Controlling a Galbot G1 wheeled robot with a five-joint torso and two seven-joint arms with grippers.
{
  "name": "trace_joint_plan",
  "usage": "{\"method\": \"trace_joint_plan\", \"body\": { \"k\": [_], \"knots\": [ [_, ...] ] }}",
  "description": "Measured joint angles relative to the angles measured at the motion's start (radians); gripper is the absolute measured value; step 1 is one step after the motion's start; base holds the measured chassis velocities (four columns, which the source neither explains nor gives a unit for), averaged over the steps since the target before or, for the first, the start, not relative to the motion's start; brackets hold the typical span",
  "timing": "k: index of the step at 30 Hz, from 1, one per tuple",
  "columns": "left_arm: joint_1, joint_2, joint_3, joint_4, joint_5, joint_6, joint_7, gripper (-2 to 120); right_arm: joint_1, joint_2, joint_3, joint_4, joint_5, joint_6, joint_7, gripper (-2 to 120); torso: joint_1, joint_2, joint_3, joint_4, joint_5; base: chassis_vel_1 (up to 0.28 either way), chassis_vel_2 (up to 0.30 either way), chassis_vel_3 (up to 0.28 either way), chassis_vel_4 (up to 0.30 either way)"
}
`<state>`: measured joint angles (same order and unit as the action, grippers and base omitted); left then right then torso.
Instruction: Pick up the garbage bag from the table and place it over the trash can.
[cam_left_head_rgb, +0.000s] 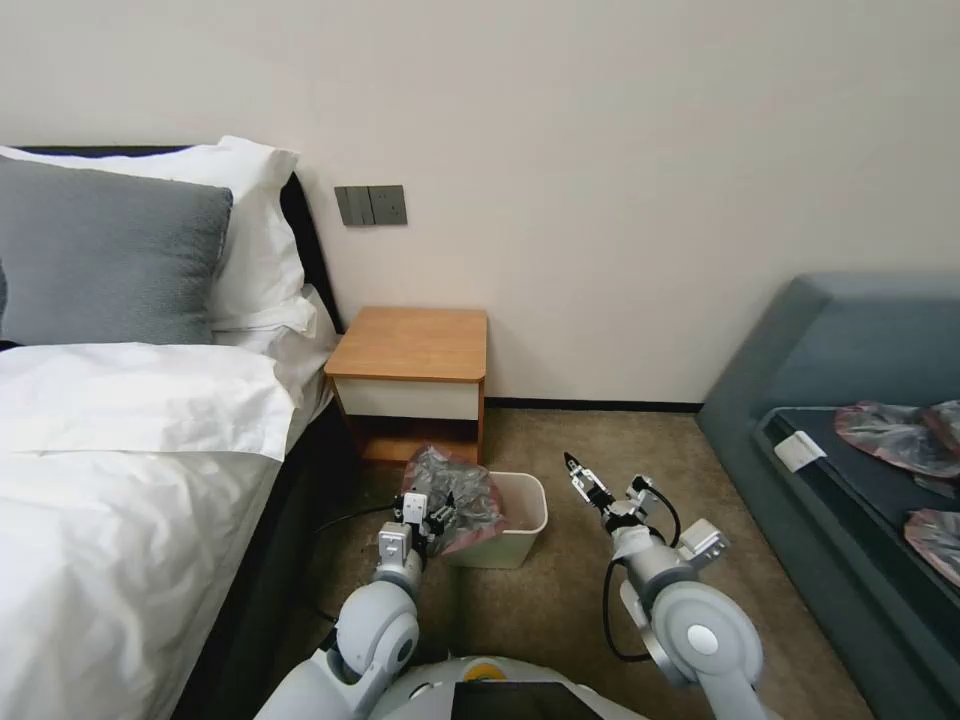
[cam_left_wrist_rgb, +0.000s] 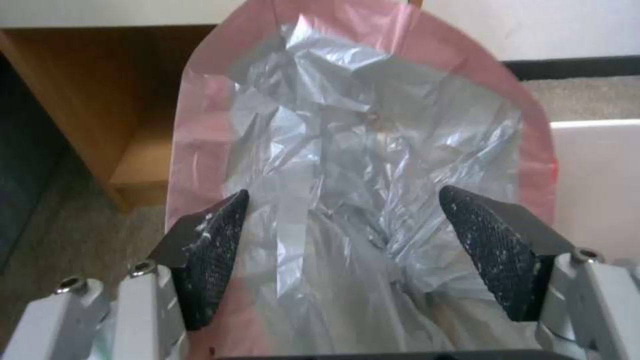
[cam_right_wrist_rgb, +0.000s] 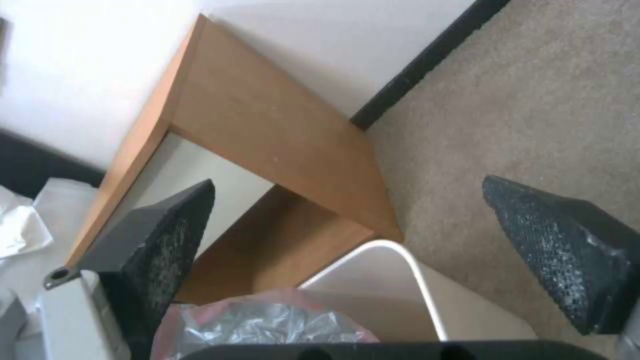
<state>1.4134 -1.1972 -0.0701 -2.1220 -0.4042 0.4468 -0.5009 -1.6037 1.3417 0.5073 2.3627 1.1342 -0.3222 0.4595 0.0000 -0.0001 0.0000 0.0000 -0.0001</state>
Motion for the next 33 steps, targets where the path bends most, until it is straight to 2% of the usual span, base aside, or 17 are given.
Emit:
{"method": "trace_joint_plan", "body": {
  "k": [3,7,19,27,33],
  "knots": [
    [-0.011,-0.007,0.000,0.018,-0.003,-0.001,-0.007,68,-0.012,0.002,0.001,0.003,-0.010,0.001,-0.001,100,0.000,0.000,0.000,0.0000,0.0000,0.000,0.000,0.000,0.000],
    [-0.021,-0.013,0.000,0.033,-0.012,-0.001,-0.023,63,-0.024,0.005,0.001,0.003,-0.024,0.002,-0.006,100,0.000,0.000,0.000,-0.0001,0.0001,0.000,0.000,0.000,0.000],
    [-0.047,-0.025,-0.009,0.067,-0.037,0.008,-0.039,61,-0.021,0.004,0.000,-0.013,-0.033,0.004,-0.009,100,0.000,0.000,0.000,0.0000,0.0001,0.000,0.000,0.000,0.000],
    [-0.070,-0.031,-0.002,0.096,-0.054,0.014,-0.040,51,-0.015,0.001,-0.001,-0.027,-0.034,0.009,-0.009,100,0.000,0.000,0.000,0.0000,0.0001,0.000,0.000,0.000,0.000],
    [-0.086,-0.037,0.009,0.120,-0.088,0.053,-0.059,46,-0.012,0.003,-0.005,-0.045,-0.044,0.016,-0.013,100,0.000,0.000,0.000,0.0000,0.0001,0.000,0.000,0.000,0.000]
  ]
}}
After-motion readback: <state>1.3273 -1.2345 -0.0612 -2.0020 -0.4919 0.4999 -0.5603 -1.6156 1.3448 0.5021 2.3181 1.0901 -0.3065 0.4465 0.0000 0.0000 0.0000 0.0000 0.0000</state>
